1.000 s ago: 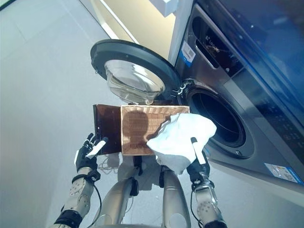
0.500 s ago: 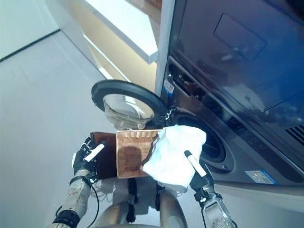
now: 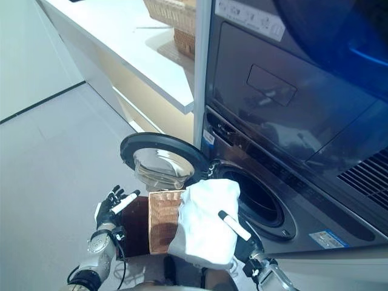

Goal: Pick up the clothes and place them into the washing machine

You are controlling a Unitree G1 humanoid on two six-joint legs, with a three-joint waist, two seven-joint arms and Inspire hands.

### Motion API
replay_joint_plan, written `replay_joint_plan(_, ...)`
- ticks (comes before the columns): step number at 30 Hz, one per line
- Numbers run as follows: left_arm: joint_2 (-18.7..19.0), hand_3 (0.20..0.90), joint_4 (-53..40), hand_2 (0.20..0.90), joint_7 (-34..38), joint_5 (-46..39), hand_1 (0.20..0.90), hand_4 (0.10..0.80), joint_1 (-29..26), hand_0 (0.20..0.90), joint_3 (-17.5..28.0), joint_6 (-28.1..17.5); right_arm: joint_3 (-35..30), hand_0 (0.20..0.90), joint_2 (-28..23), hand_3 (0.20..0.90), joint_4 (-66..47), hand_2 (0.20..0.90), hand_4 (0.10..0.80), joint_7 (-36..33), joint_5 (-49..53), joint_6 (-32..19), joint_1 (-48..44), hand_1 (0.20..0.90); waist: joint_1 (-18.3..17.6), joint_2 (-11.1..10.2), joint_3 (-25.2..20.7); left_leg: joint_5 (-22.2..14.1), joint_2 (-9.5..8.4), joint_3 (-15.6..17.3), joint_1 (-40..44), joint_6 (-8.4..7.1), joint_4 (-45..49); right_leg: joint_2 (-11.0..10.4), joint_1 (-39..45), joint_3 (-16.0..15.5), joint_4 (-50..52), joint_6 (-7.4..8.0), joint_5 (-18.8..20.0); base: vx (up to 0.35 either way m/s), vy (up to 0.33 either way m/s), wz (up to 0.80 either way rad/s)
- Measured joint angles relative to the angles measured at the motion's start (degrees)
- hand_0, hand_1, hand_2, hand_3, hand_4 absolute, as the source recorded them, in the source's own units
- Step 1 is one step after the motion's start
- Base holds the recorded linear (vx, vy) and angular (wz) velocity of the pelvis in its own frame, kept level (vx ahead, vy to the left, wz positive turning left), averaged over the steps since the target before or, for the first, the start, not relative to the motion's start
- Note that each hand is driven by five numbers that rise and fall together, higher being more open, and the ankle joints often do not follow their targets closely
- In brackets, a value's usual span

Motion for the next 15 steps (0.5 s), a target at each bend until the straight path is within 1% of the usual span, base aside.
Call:
replay_joint_plan(1,-0.21,0.900,0.42,0.900,-0.68,-0.18,0.900,0.800,0.04,0.900,-0.65,0.03,0.42,0.200,0.09,0.200,0.00,0.200,0.300,0.00,0.00,0.23,-0.08,0.200,-0.04,0.04,-0.15,-0.01,0.10,-0.09,0.31,0.00,0.01,0.10,0.55,-0.13,-0.23,-0.10,0.07,0.048,-0.019,0.04)
replay_joint_plan(5,-2.31,0.900,0.91,0.900,-2.29,-1.94,0.900,0.800,0.67,0.900,-0.98,0.31,1.48,0.200,0.26,0.200,0.00,0.200,0.300,0.00,0.00,0.67,-0.18,0.200,0.05,0.21,-1.68,-0.12,0.18,-0.20,0.44,-0.15,0.01,0.20,0.81,-0.21,-0.43,-0.13,0.05,0.050,-0.009,0.06)
replay_joint_plan(9,-2.38,0.900,1.05,0.900,-3.18,-2.23,0.900,0.800,1.02,0.900,-3.02,1.47,3.17,0.200,0.93,0.200,0.18,0.200,0.300,-0.09,0.01,0.67,-0.62,0.200,0.07,0.15,-2.35,-0.44,0.21,-0.66,2.08,-0.34,-0.02,0.19,3.01,-0.62,-1.25,-0.27,0.11,0.052,-0.004,0.06)
replay_joint_plan(15,-2.50,0.900,1.15,0.900,-3.23,-2.25,0.900,0.800,1.02,0.900,-3.03,1.66,5.97,0.200,2.27,0.200,-0.16,0.200,0.300,-0.10,0.11,0.73,-1.86,0.200,0.11,0.07,-3.26,-0.44,0.21,-1.06,2.29,-0.34,-0.01,0.15,3.45,-1.01,-1.53,-0.27,0.13,0.013,-0.011,0.03)
